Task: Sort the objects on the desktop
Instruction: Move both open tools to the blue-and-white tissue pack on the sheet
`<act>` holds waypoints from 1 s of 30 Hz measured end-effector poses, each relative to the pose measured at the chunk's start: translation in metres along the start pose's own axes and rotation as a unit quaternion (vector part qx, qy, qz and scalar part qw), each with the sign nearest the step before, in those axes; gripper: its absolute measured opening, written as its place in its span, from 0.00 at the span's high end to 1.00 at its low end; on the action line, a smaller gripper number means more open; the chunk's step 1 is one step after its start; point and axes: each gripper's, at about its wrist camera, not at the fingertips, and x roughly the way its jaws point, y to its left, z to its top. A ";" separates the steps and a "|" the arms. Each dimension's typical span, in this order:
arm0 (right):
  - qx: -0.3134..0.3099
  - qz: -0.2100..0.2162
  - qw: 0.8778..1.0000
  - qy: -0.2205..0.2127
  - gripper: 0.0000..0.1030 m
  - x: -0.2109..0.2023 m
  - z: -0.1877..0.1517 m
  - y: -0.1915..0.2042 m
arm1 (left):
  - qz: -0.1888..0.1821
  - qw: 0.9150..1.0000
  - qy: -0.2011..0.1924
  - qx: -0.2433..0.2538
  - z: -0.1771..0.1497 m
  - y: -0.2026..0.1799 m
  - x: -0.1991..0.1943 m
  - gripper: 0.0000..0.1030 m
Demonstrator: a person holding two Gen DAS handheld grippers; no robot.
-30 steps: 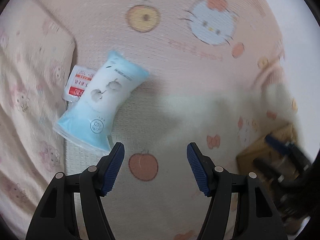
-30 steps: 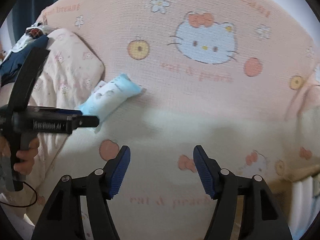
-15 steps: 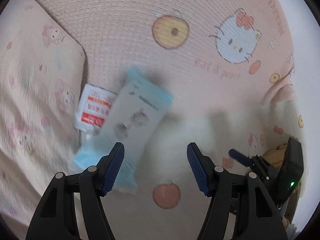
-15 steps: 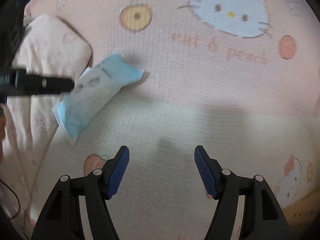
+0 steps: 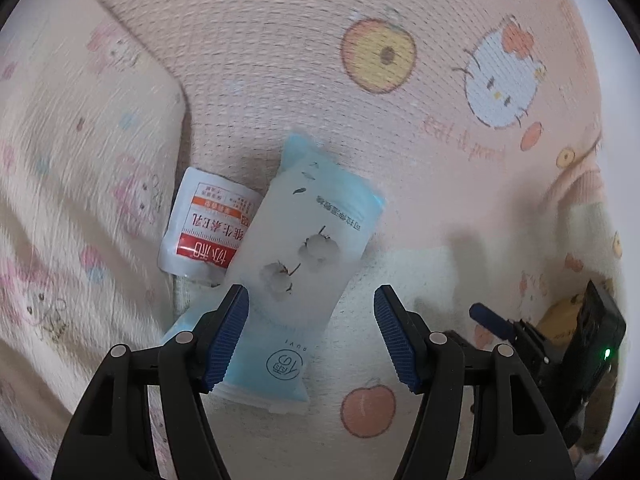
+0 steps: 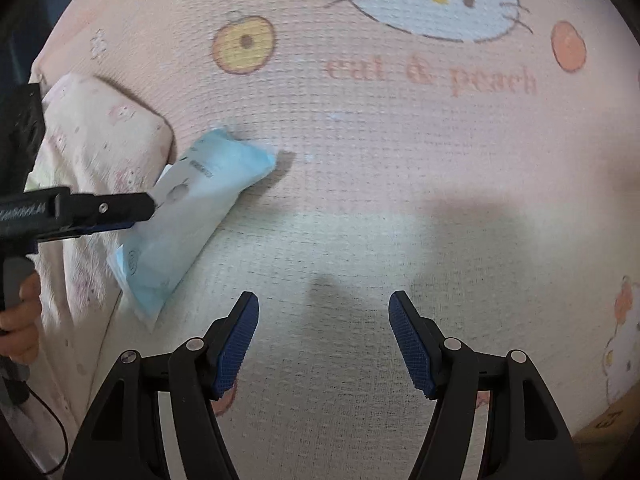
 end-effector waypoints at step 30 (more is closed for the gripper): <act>-0.028 0.063 0.998 -0.001 0.36 0.002 -0.032 0.013 | -0.118 0.988 0.044 -0.085 -0.048 -0.023 0.040 0.60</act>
